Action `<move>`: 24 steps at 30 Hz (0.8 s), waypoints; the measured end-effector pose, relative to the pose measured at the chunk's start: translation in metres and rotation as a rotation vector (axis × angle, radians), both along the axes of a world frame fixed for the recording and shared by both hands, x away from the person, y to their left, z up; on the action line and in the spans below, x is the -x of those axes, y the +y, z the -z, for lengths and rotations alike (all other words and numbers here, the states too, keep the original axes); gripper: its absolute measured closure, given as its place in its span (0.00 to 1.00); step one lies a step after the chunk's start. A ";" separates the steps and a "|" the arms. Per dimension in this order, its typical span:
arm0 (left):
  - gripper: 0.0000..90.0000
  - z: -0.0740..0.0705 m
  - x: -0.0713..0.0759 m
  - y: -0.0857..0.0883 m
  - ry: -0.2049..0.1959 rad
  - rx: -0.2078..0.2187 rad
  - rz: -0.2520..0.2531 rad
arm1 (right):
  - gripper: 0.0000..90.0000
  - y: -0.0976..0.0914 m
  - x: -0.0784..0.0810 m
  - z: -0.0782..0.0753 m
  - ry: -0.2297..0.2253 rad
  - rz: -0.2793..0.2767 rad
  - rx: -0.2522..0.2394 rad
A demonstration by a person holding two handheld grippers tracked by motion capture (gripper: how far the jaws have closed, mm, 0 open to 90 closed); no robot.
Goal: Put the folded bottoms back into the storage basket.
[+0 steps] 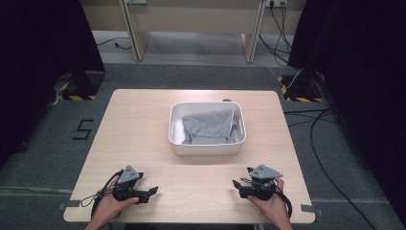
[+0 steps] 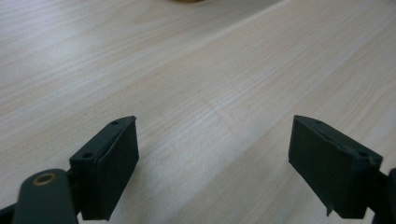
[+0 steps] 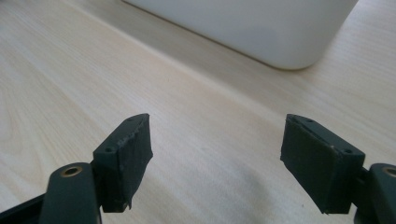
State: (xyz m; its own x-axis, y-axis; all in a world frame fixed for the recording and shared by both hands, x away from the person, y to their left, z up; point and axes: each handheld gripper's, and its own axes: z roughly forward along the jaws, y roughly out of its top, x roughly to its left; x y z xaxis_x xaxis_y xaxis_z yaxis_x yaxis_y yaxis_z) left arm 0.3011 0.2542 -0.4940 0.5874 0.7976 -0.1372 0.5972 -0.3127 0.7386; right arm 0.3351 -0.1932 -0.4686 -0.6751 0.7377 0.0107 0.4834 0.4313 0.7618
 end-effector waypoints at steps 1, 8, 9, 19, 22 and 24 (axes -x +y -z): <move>0.17 0.001 0.001 0.000 0.002 -0.011 0.000 | 0.28 0.000 0.001 0.001 0.003 0.002 0.000; 0.17 0.004 0.009 -0.001 -0.017 -0.045 0.006 | 0.27 -0.003 0.007 0.005 0.016 0.007 -0.002; 0.17 0.004 0.010 -0.001 -0.022 -0.059 0.011 | 0.27 -0.004 0.007 0.006 0.020 0.005 0.007; 0.16 0.003 0.022 -0.002 -0.024 -0.067 0.025 | 0.27 -0.003 0.015 0.012 0.044 0.001 0.034; 0.16 0.004 0.027 -0.002 -0.030 -0.062 0.025 | 0.28 -0.005 0.016 0.015 0.051 0.007 0.044; 0.16 0.005 0.030 -0.001 -0.041 -0.055 0.023 | 0.28 -0.005 0.017 0.016 0.061 0.004 0.050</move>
State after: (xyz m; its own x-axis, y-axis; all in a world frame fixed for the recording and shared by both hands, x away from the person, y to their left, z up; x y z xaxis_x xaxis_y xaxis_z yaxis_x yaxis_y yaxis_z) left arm 0.2708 0.2532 -0.4989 0.6099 0.7895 -0.0689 0.5588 -0.3668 0.7438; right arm 0.3181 -0.1979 -0.4849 -0.6710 0.7413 0.0146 0.5303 0.4661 0.7082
